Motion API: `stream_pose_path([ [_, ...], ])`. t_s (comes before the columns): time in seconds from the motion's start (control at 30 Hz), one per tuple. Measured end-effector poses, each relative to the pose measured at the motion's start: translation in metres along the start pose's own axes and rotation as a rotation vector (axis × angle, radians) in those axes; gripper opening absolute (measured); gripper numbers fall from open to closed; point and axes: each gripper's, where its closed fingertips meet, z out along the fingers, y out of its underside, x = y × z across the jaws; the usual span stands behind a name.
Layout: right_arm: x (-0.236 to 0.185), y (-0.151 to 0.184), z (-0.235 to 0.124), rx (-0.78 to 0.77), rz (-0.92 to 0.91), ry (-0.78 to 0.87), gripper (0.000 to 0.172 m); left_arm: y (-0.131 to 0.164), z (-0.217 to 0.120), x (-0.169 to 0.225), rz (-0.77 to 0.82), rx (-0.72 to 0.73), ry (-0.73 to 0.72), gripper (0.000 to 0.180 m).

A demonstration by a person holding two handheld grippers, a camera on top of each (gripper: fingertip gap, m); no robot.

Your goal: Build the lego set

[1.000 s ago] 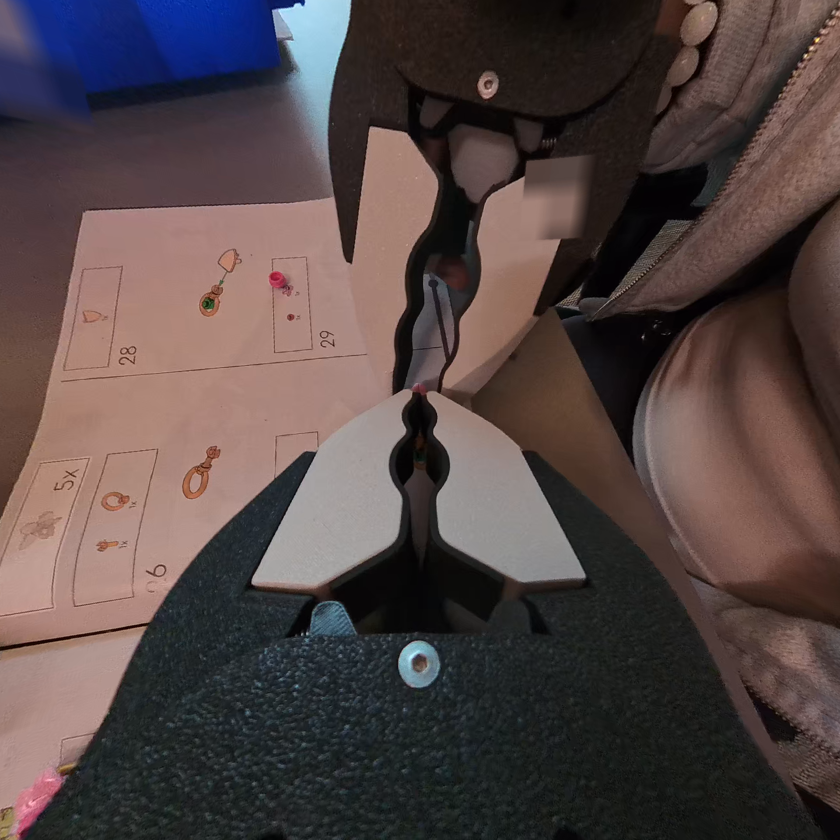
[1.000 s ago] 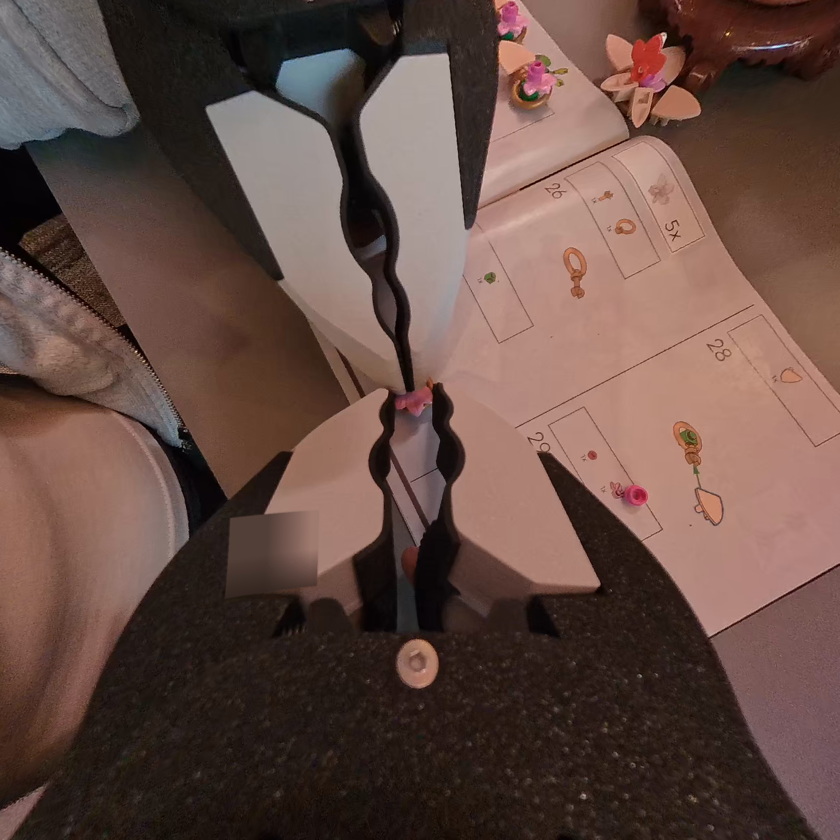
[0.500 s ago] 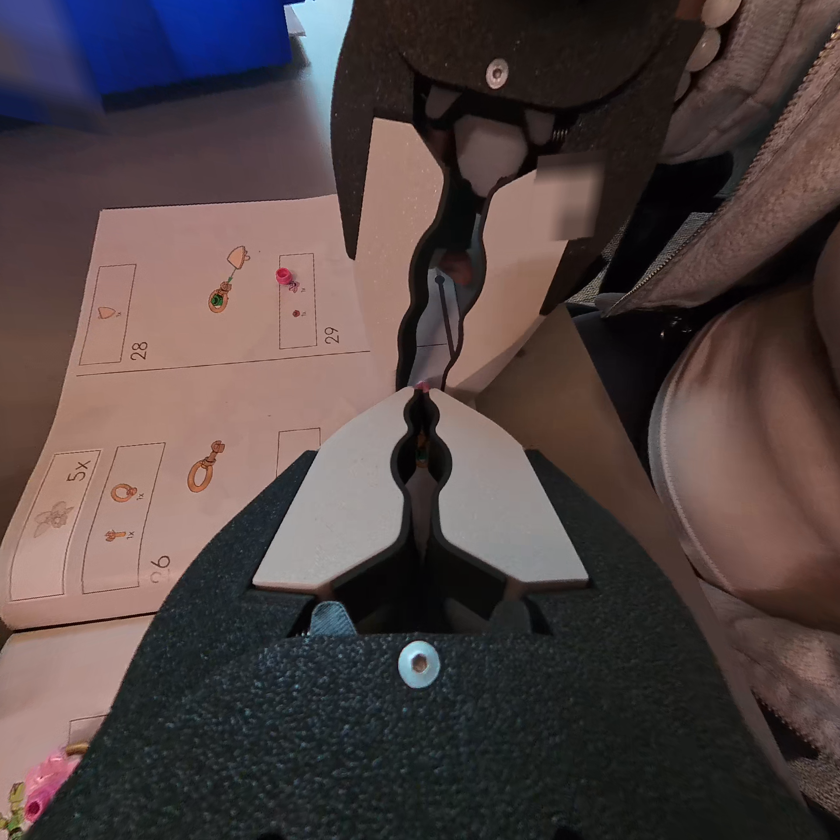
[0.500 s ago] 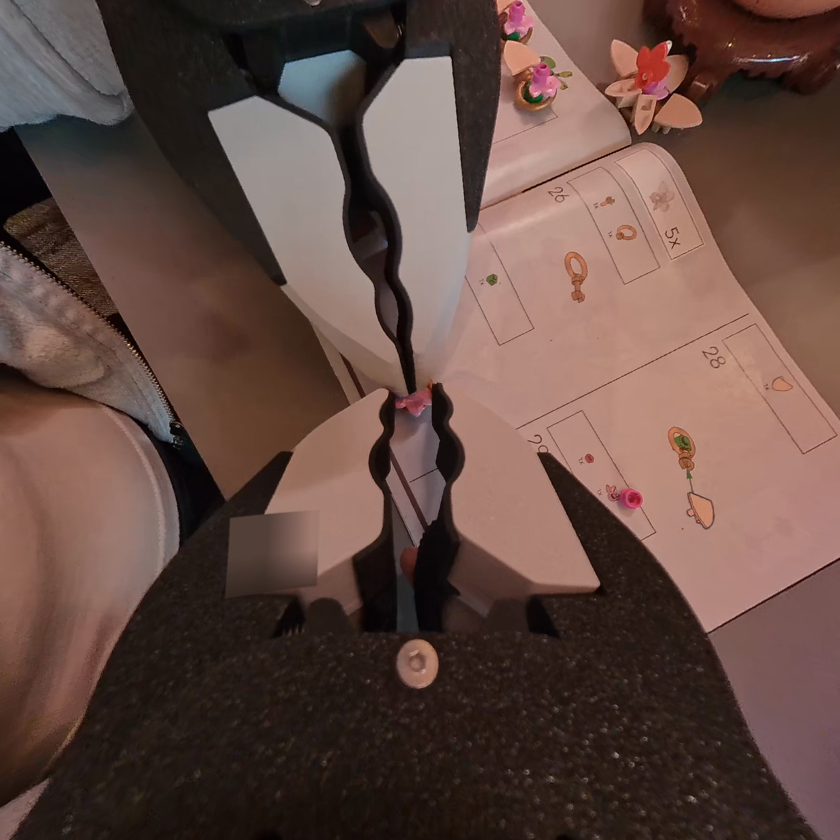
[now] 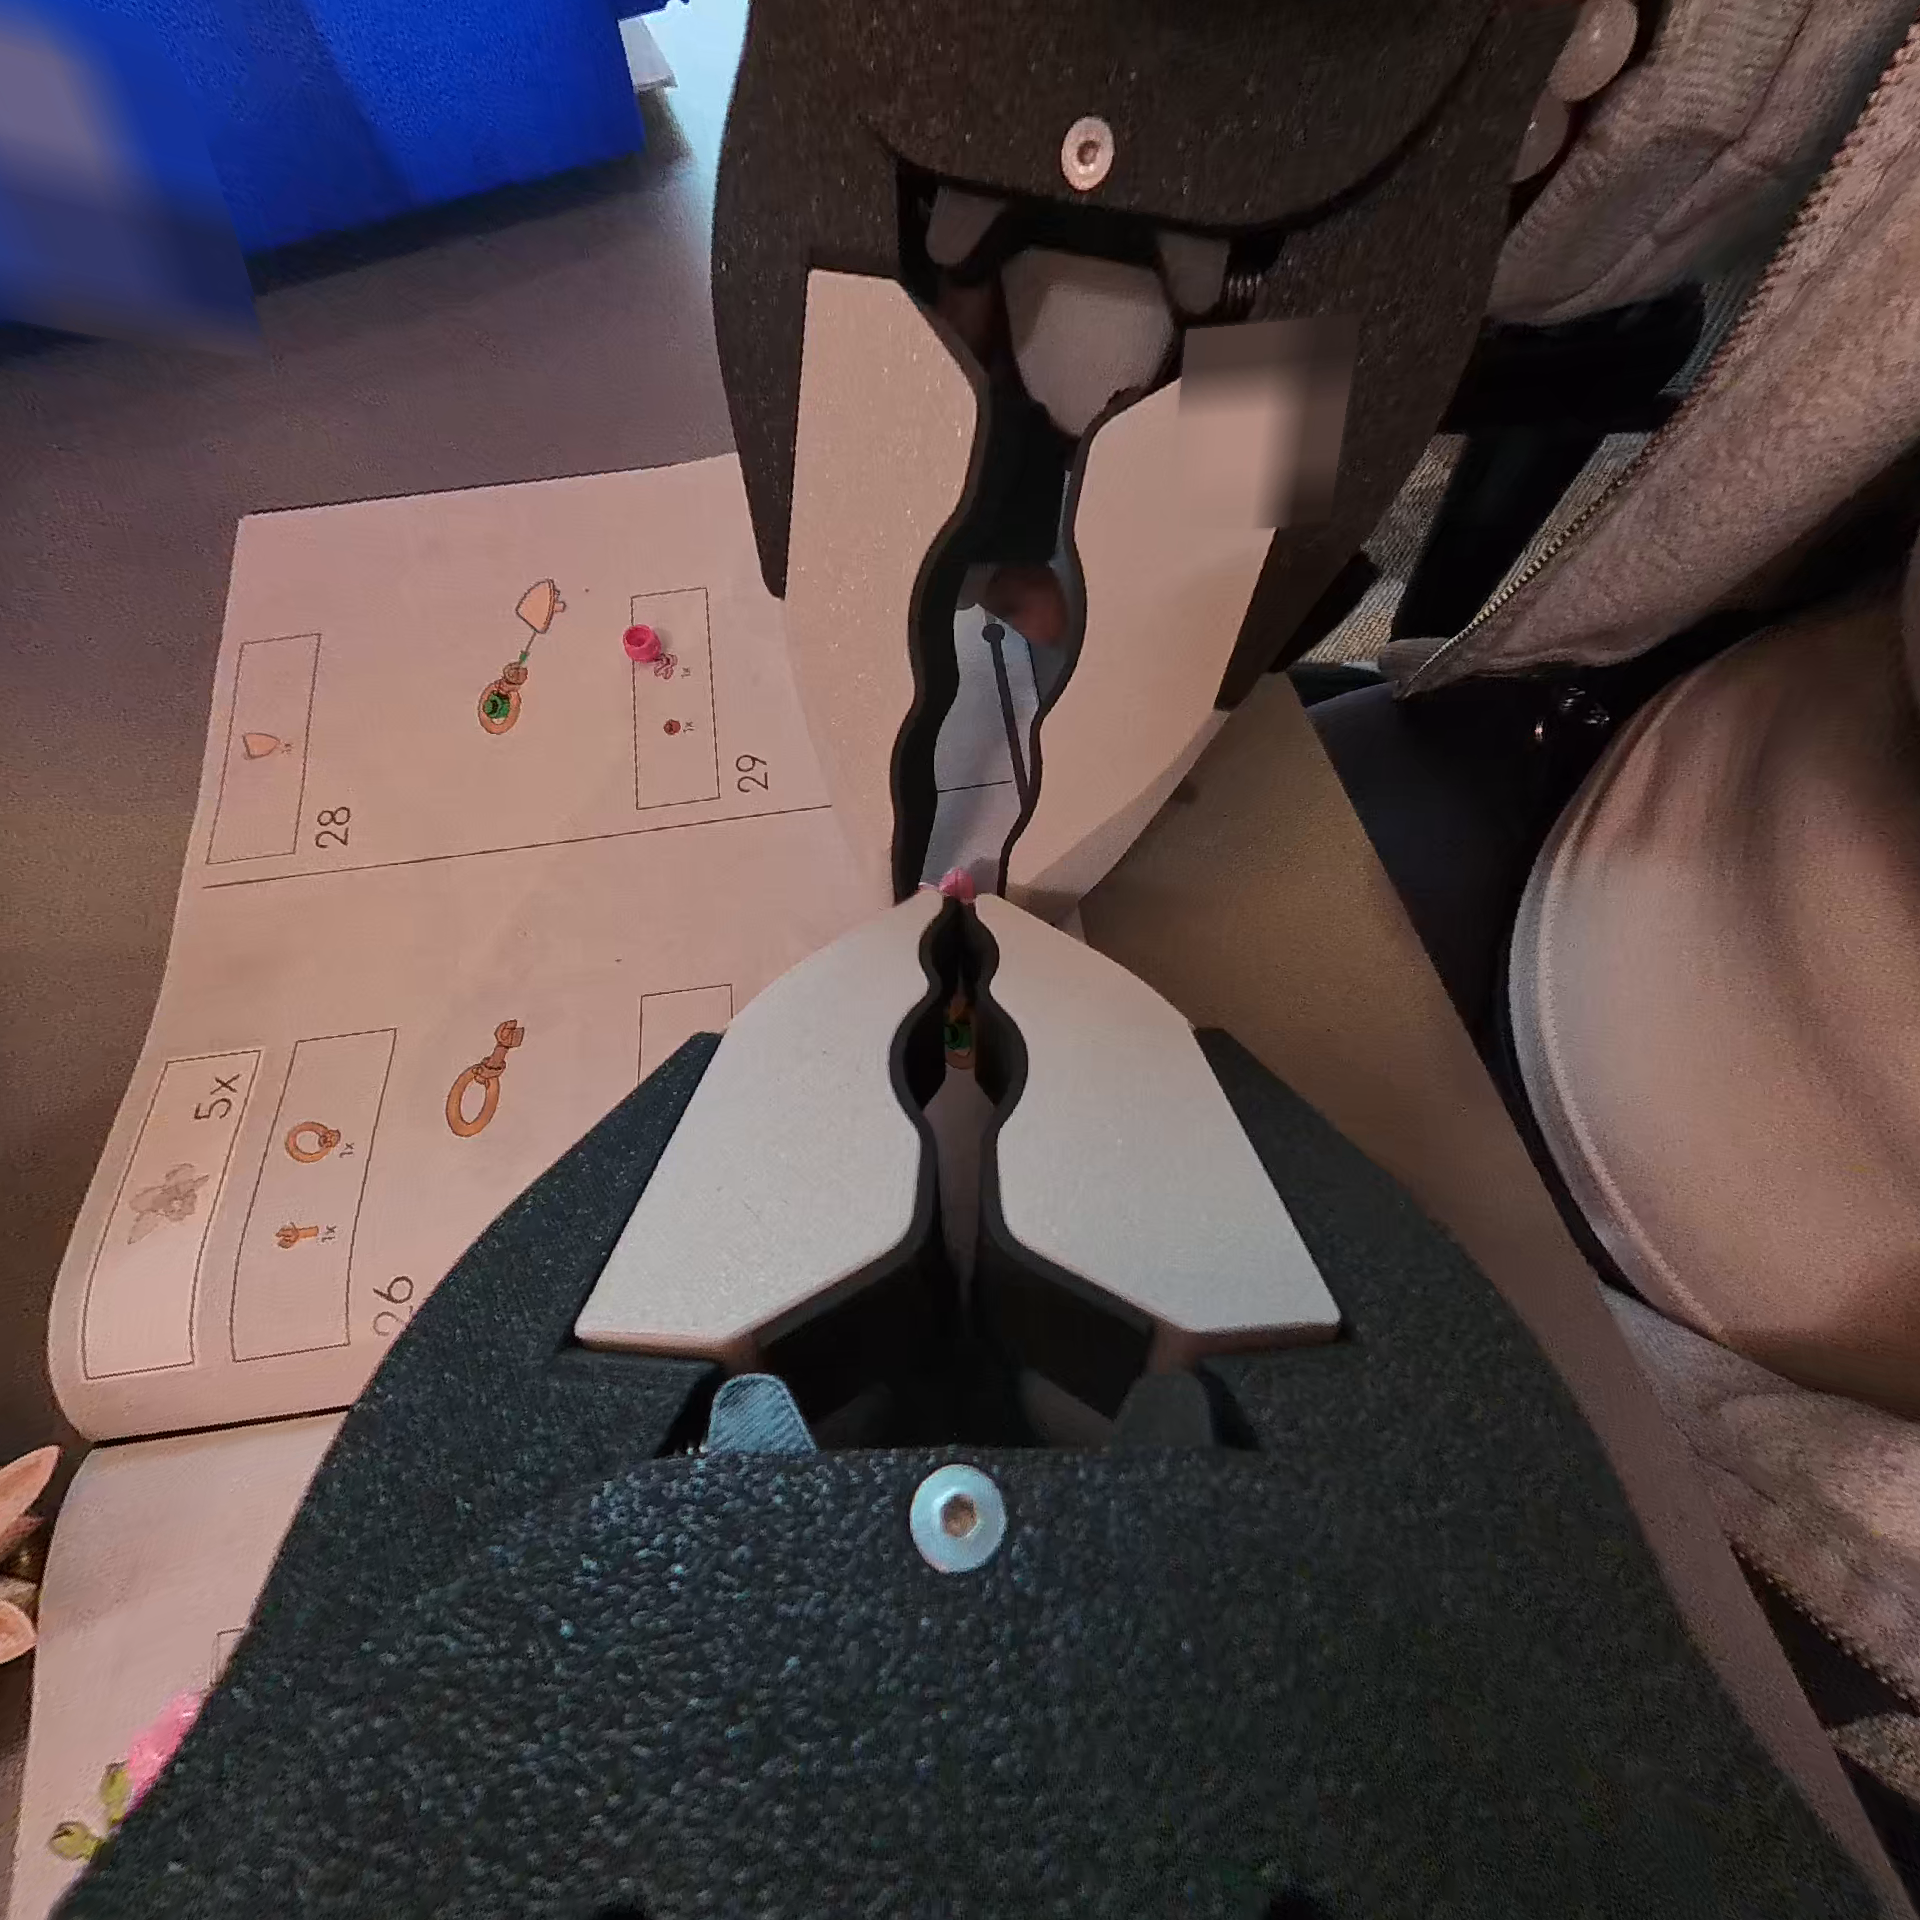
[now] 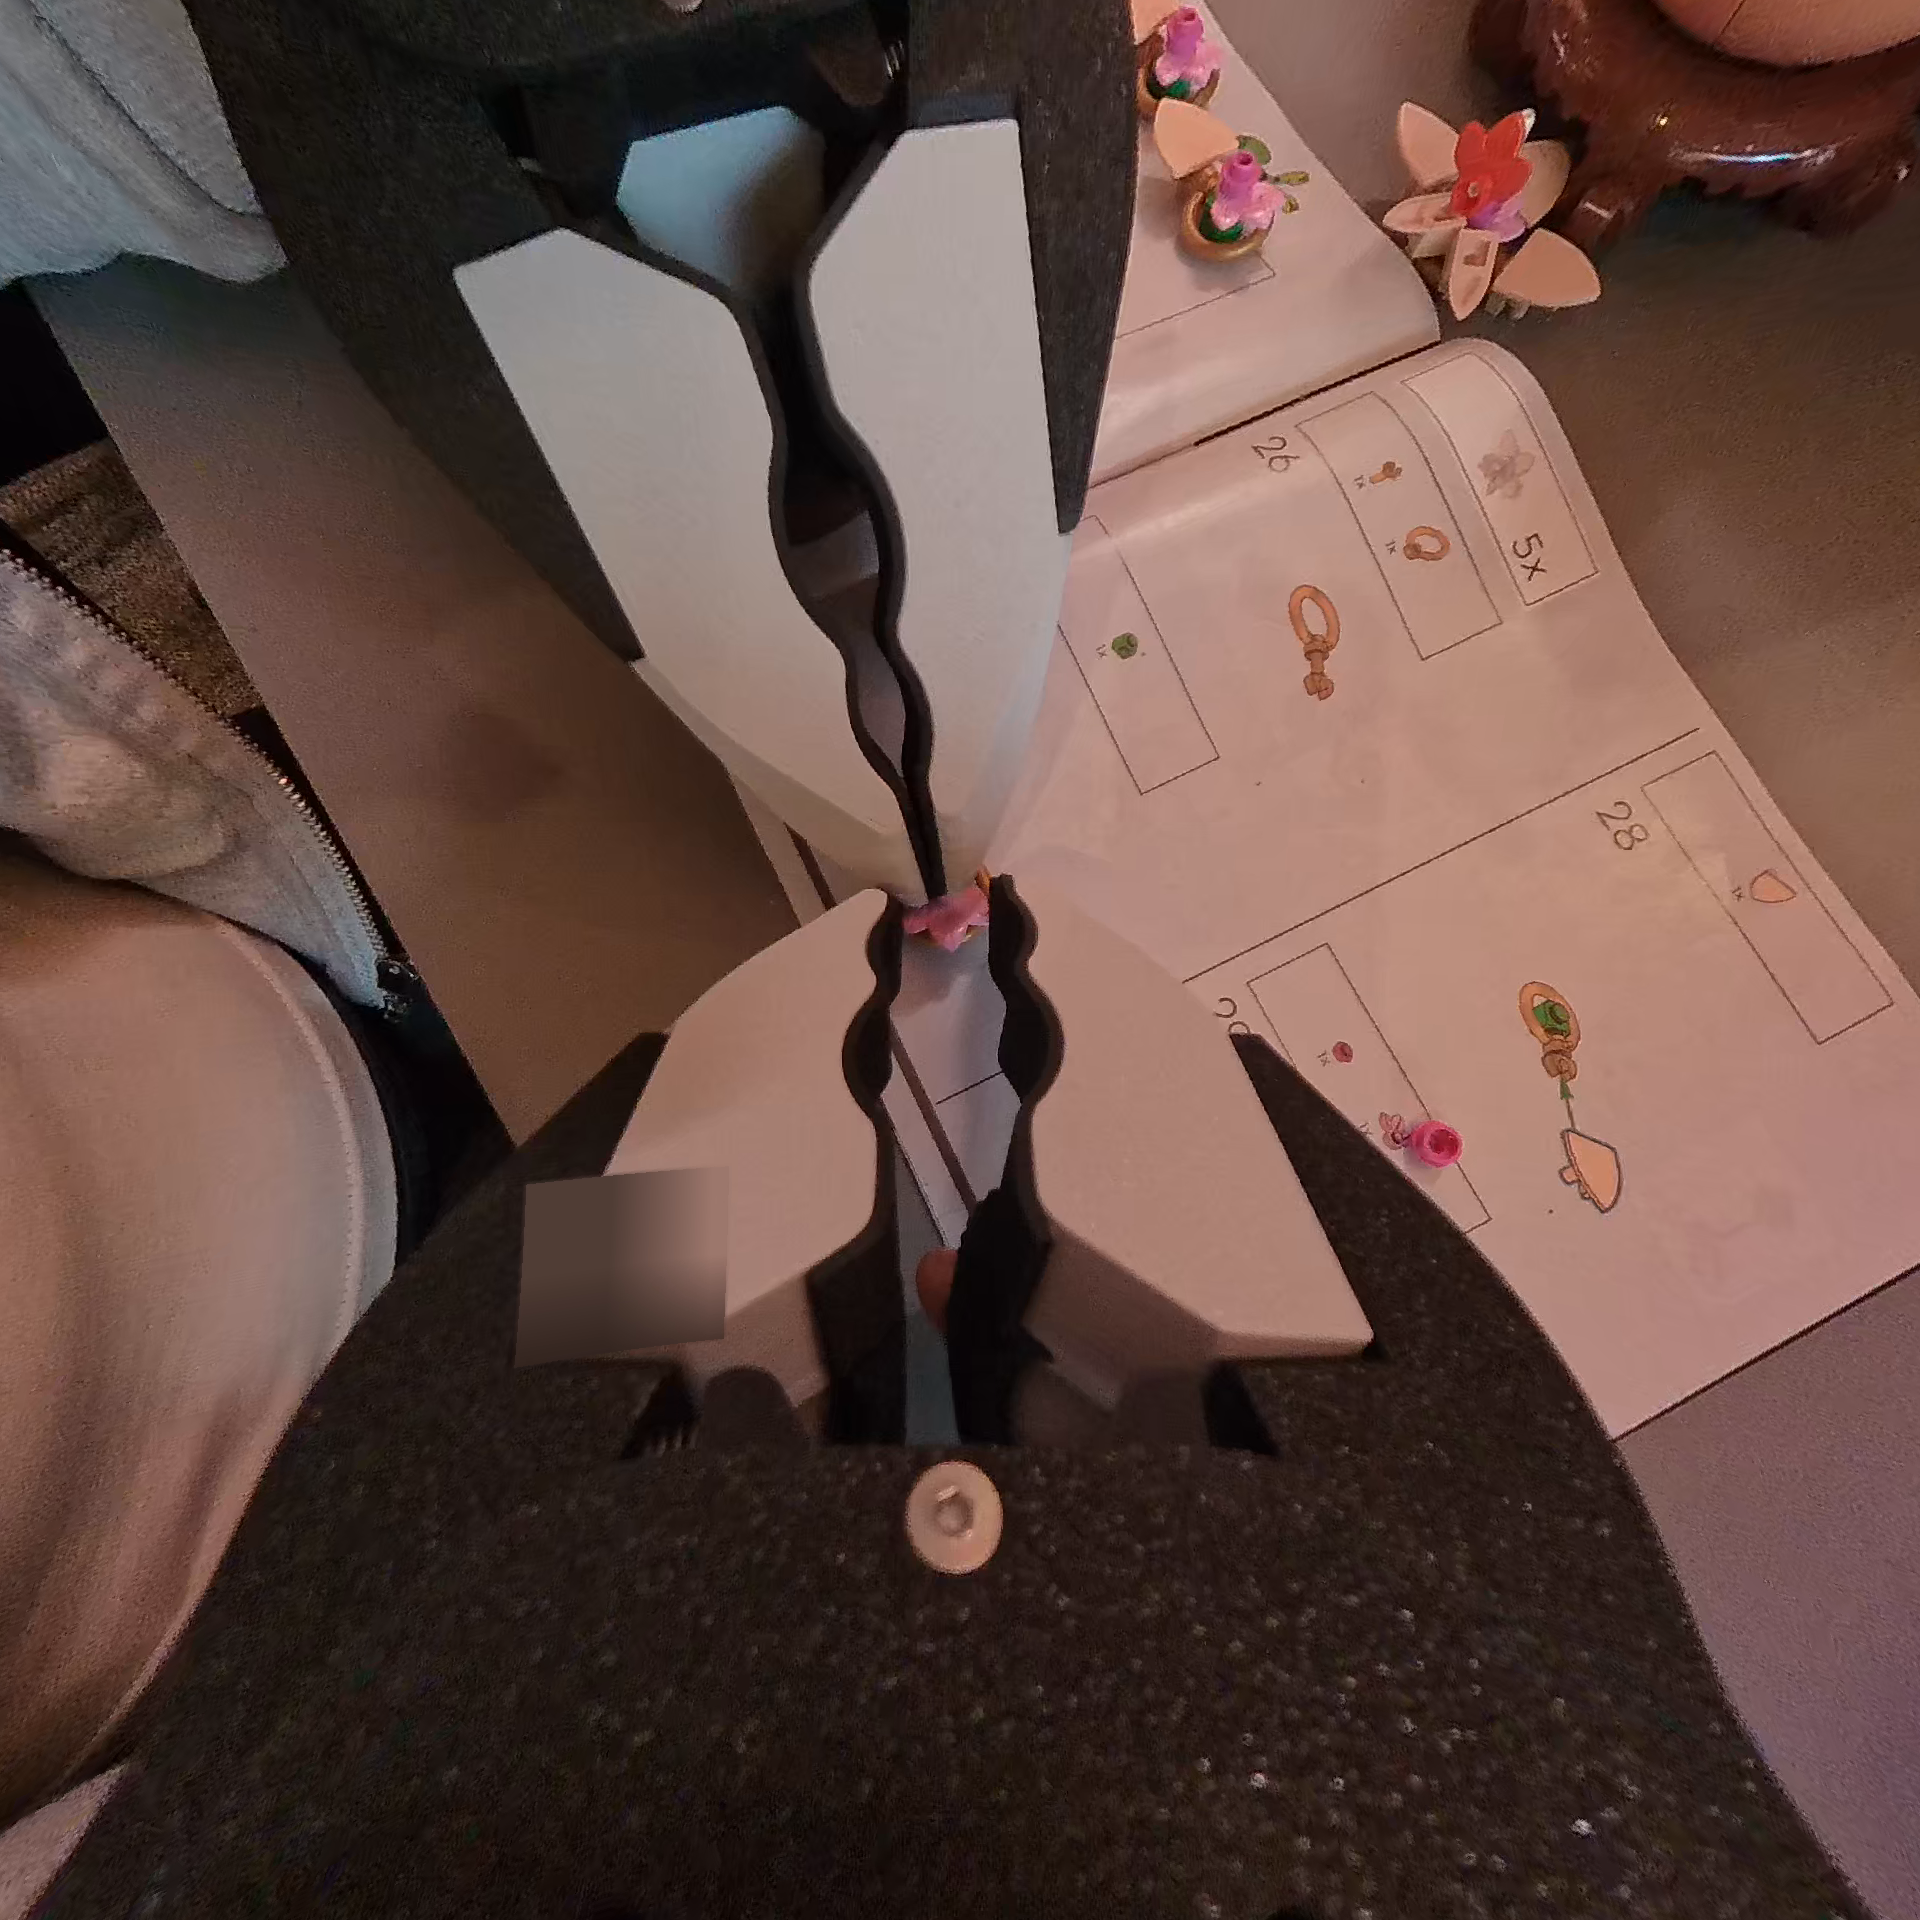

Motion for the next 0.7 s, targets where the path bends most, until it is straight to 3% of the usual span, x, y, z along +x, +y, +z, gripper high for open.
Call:
stream_pose_path([
  [0.17, -0.002, -0.002, -0.004, 0.022, 0.014, -0.023, 0.018, 0.000, -0.001, 0.004, 0.003, -0.003, 0.029, 0.000],
  [0.3, 0.000, 0.000, -0.010, -0.001, 0.012, -0.029, 0.018, -0.011, -0.015, 0.002, -0.013, 0.053, 0.022, 0.016],
  [0.4, 0.001, 0.000, -0.014, -0.015, 0.002, -0.036, 0.016, -0.007, -0.022, -0.004, -0.004, 0.041, -0.011, 0.014],
  [0.47, 0.001, -0.003, -0.016, -0.007, -0.012, -0.038, 0.003, -0.002, -0.021, -0.004, -0.003, 0.028, -0.020, 0.013],
  [0.7, 0.000, -0.007, -0.006, -0.050, -0.028, -0.042, 0.002, 0.012, -0.009, -0.010, 0.027, -0.045, -0.074, 0.005],
])
